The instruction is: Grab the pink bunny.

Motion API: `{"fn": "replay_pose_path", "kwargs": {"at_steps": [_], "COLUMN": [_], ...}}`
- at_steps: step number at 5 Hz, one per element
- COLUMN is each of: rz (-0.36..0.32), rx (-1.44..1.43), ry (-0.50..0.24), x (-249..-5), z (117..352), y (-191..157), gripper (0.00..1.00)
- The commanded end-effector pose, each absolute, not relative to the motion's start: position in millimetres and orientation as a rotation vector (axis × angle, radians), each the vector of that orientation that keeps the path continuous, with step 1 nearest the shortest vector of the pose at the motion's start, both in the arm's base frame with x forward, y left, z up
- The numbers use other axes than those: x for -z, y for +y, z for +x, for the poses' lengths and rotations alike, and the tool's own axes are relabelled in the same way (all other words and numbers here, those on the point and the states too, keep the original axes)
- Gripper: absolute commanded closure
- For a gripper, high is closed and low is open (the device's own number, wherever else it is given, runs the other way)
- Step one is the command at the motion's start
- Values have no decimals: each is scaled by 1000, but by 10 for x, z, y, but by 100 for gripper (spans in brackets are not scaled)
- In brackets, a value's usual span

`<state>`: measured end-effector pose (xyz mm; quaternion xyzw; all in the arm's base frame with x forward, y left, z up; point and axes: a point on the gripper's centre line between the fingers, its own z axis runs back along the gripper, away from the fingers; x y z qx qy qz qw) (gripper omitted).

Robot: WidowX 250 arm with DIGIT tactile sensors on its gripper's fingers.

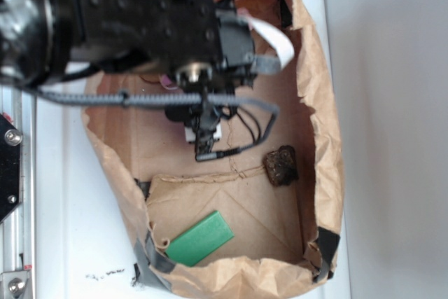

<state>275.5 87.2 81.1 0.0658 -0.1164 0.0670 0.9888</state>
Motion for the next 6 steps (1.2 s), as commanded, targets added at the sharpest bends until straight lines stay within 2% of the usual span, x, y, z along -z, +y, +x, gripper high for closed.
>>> {"fn": "replay_pose_path", "kwargs": {"at_steps": [1,4,5,6], "rz": [295,305,237,170], "rx": [-285,-300,-236,-205], "ry": [-369,-335,-302,-235], "x": [-1045,-790,-652,-559], "z": [3018,3199,3159,3208], "y": [1157,1207,1146,1147], "gripper": [0,0,0,0]}}
